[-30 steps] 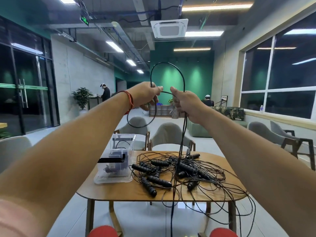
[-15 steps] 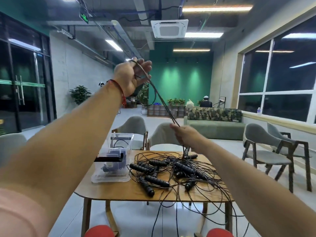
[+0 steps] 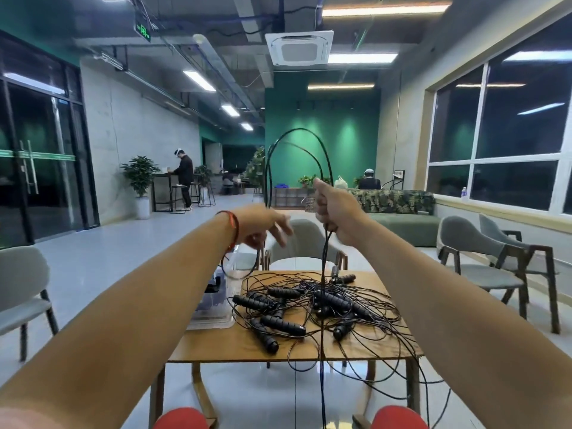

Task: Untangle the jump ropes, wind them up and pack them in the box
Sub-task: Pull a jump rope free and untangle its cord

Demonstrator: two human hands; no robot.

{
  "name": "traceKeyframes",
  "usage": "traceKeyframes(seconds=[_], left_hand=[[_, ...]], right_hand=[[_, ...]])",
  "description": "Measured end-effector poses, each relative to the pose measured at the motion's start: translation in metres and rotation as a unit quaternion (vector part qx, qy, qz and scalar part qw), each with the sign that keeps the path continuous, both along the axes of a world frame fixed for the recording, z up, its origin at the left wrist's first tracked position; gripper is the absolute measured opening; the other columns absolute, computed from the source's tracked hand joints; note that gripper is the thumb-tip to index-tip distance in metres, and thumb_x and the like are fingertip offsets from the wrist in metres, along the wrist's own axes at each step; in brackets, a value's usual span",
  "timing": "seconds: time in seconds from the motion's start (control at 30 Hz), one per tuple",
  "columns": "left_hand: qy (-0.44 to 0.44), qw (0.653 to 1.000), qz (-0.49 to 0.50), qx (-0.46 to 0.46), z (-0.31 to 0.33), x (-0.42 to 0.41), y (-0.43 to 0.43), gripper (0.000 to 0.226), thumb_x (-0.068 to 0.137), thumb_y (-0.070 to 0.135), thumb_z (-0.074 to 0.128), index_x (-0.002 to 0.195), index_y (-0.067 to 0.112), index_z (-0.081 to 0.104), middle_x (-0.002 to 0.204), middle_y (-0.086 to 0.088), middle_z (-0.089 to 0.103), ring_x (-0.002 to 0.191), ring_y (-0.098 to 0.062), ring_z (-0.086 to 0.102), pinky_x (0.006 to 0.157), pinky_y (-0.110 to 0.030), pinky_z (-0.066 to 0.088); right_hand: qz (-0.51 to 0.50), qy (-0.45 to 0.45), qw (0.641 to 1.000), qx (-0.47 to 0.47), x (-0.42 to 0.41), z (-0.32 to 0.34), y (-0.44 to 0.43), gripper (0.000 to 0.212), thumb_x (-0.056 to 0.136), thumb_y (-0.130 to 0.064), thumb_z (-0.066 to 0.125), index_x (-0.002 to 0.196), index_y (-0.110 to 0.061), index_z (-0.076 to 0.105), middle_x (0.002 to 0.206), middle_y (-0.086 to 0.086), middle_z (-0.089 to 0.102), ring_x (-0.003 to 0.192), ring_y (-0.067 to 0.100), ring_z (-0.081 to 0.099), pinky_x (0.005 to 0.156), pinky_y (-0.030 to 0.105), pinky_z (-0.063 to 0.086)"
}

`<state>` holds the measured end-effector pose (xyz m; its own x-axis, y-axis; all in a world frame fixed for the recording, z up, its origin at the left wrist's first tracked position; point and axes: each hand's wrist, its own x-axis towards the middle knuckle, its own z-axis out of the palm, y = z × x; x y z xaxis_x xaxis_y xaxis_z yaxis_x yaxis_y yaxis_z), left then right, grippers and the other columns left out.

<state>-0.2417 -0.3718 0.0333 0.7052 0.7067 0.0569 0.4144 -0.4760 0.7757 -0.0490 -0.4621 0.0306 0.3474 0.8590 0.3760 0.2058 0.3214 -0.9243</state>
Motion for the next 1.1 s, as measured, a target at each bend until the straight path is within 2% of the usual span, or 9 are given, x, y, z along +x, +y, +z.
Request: traceKeyframes(seconds=[0.13, 0.27, 0.43, 0.6, 0.7, 0.77, 0.83, 0.97, 1.1], left_hand=[[-0.05, 0.983, -0.148, -0.09, -0.026, 0.004, -0.016, 0.047, 0.103, 0.054, 0.058, 0.141, 0.027, 0.061, 0.126, 0.001, 0.076, 0.063, -0.009, 0.054, 0.061, -0.028, 0.055], [-0.245, 0.959, -0.058, -0.129, -0.026, 0.026, -0.041, 0.055, 0.099, 0.064, 0.059, 0.13, 0.019, 0.068, 0.124, -0.002, 0.067, 0.059, -0.008, 0.043, 0.069, -0.037, 0.059], [-0.27, 0.959, -0.028, -0.085, -0.019, 0.032, -0.033, 0.041, 0.101, 0.057, 0.06, 0.124, 0.026, 0.073, 0.101, -0.005, 0.051, 0.068, -0.01, 0.045, 0.052, -0.026, 0.052], [-0.244, 0.968, -0.031, 0.042, -0.013, 0.036, -0.035, 0.034, 0.094, 0.046, 0.075, 0.115, 0.019, 0.077, 0.101, 0.002, 0.07, 0.083, -0.013, 0.062, 0.052, -0.022, 0.053], [-0.257, 0.963, -0.016, 0.085, -0.013, 0.042, -0.034, 0.03, 0.097, 0.044, 0.072, 0.11, 0.018, 0.079, 0.103, -0.003, 0.075, 0.081, -0.018, 0.067, 0.052, -0.023, 0.054], [-0.276, 0.956, 0.001, 0.095, -0.007, 0.044, -0.032, 0.03, 0.101, 0.043, 0.067, 0.104, 0.016, 0.08, 0.097, -0.003, 0.079, 0.076, -0.017, 0.069, 0.053, -0.025, 0.054], [-0.331, 0.941, 0.029, 0.069, 0.006, 0.042, -0.027, 0.03, 0.104, 0.039, 0.064, 0.103, 0.013, 0.079, 0.092, 0.001, 0.081, 0.075, -0.015, 0.071, 0.054, -0.025, 0.053], [-0.41, 0.906, 0.098, 0.043, 0.051, 0.018, -0.006, 0.03, 0.103, 0.04, 0.065, 0.108, 0.012, 0.076, 0.09, 0.003, 0.081, 0.062, -0.017, 0.06, 0.044, -0.021, 0.046], [-0.452, 0.882, 0.124, 0.05, 0.083, -0.003, 0.005, 0.027, 0.102, 0.036, 0.069, 0.105, 0.011, 0.077, 0.091, 0.0, 0.081, 0.049, -0.01, 0.053, 0.04, -0.023, 0.041]], right_hand=[[-0.018, -0.06, 0.997, -0.047, 0.0, 0.005, 0.0, 0.051, 0.109, -0.048, 0.05, 0.063, -0.027, 0.045, 0.058, -0.006, 0.037, 0.05, 0.014, 0.03, 0.048, 0.026, 0.032], [-0.089, -0.265, 0.955, -0.101, -0.008, -0.005, 0.005, 0.035, 0.107, -0.027, 0.051, 0.075, -0.015, 0.058, 0.068, 0.001, 0.052, 0.061, 0.018, 0.047, 0.065, 0.038, 0.043], [-0.086, -0.283, 0.952, -0.083, -0.011, -0.013, 0.008, 0.028, 0.107, -0.026, 0.051, 0.08, -0.026, 0.056, 0.074, -0.008, 0.053, 0.061, 0.005, 0.047, 0.055, 0.019, 0.04], [-0.063, -0.391, 0.913, -0.102, -0.007, -0.022, 0.011, 0.037, 0.11, -0.016, 0.054, 0.082, -0.038, 0.043, 0.084, -0.019, 0.044, 0.071, -0.004, 0.042, 0.063, 0.013, 0.038], [-0.06, -0.378, 0.919, -0.093, -0.013, -0.024, 0.012, 0.032, 0.11, -0.015, 0.053, 0.084, -0.034, 0.046, 0.078, -0.015, 0.045, 0.064, -0.002, 0.04, 0.055, 0.017, 0.039], [-0.024, -0.251, 0.965, -0.071, -0.014, -0.028, 0.015, 0.014, 0.109, -0.025, 0.058, 0.096, -0.029, 0.056, 0.068, -0.008, 0.05, 0.054, 0.004, 0.039, 0.046, 0.019, 0.033], [-0.025, -0.179, 0.977, -0.109, -0.014, -0.041, 0.017, 0.029, 0.107, -0.041, 0.062, 0.088, -0.019, 0.06, 0.058, -0.006, 0.05, 0.046, 0.008, 0.038, 0.043, 0.022, 0.031], [-0.026, -0.211, 0.951, -0.225, -0.009, -0.118, 0.008, 0.041, 0.107, -0.046, 0.058, 0.079, -0.015, 0.061, 0.06, -0.007, 0.055, 0.046, 0.006, 0.047, 0.05, 0.02, 0.039], [-0.022, -0.335, 0.893, -0.299, 0.02, -0.208, 0.003, 0.038, 0.108, -0.053, 0.045, 0.109, -0.021, 0.065, 0.083, -0.001, 0.059, 0.072, 0.019, 0.062, 0.072, 0.03, 0.053]])
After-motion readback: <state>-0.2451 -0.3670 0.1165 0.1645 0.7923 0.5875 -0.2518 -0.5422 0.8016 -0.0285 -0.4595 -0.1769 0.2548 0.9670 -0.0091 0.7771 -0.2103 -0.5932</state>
